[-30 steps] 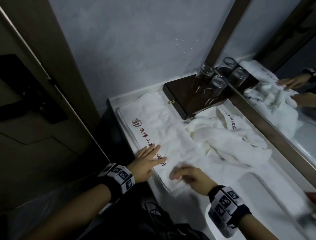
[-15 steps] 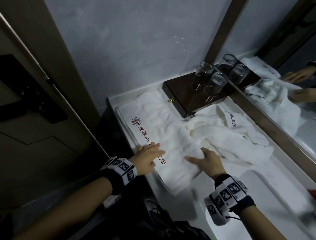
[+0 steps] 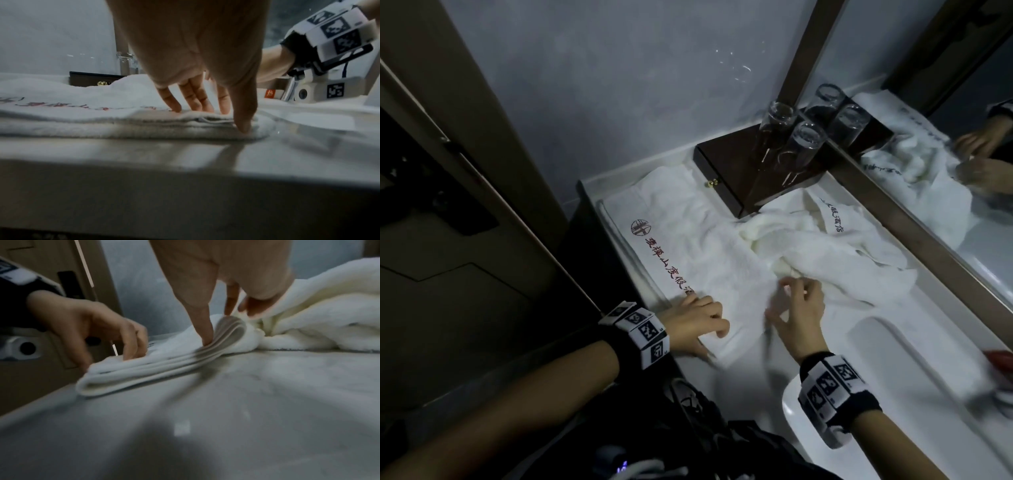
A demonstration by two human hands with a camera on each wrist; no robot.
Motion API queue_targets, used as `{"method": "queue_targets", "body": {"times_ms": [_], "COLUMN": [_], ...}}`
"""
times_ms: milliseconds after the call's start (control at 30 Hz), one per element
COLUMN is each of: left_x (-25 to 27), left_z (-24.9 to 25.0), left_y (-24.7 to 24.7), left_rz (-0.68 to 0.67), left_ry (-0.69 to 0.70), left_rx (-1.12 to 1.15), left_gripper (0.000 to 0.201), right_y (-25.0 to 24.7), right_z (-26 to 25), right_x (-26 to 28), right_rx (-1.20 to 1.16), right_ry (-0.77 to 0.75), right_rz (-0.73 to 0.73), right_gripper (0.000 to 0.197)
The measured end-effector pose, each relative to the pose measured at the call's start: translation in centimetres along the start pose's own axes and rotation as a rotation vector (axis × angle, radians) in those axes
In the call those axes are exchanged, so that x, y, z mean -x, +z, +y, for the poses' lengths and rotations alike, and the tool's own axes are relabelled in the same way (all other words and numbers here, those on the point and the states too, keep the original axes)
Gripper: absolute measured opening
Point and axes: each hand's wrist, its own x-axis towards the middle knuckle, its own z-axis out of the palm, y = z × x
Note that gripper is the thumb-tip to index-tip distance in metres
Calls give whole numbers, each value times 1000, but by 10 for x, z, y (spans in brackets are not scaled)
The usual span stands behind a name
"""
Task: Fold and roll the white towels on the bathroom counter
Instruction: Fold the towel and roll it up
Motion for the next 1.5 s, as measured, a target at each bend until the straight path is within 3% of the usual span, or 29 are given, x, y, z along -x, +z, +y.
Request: {"method": "queue_targets", "body": {"times_ms": [33,100,167,200,333,467,533,633,733,833,867,933,1033,1167,1267,1367,1433,1500], "left_x": [1,2,3,4,10,14,14,13,14,16,16,13,3,-18,-39,-59,-63,-60], "left_z": [1,4,4,3,2,10,14,17,15,10,8,3,-9,-23,-26,-26,-33,-45], "left_y": [2,4,6,6,7,11,16,26,33,28,24,12,-13,-56,-86,-97,-102,-108], "left_rz": [-6,-43,-42,-24,130,317,317,174,196,170,144,149,276,436,278,-1,-105,-179], "left_ry": [8,14,5,-3,-11,45,62,49,16,-38,-61,-93,-133,-66,68,48,-36,-96], "left_rx": [-10,-39,-25,15,312,420,422,325,414,534,557,583,531,395,278,-66,-258,-438], "left_gripper": [41,36,29,26,13,9,10,18,15,21,21,18,19,68,87,54,32,24], "right_y": [0,1,5,8,16,14,12,12,8,5,5,5,8,4,-4,-18,-26,-33], "right_z": [-2,-5,-7,-7,-6,2,5,6,1,-4,-7,-11,-15,-23,-32,-41,-43,-43], "right_x": [4,11,17,19,21,21,24,26,23,11,5,-9,-22,-20,-9,-2,0,2], "right_rx": [22,29,-19,-26,-38,-55,-36,-53,-91,-25,13,131,220,0,-193,-349,-395,-404], "right_ry": [-115,-313,-330,-309,-318,-373,-399,-420,-321,-97,6,188,273,141,-48,-118,-112,-104], "right_rz": [-28,-237,-475,-516,-422,-414,-380,-376,-269,-19,-1,-96,-209,-250,-197,-200,-222,-235], "right_gripper": [50,40,33,31,24,19,27,24,9,36,48,62,67,47,26,21,21,22]}}
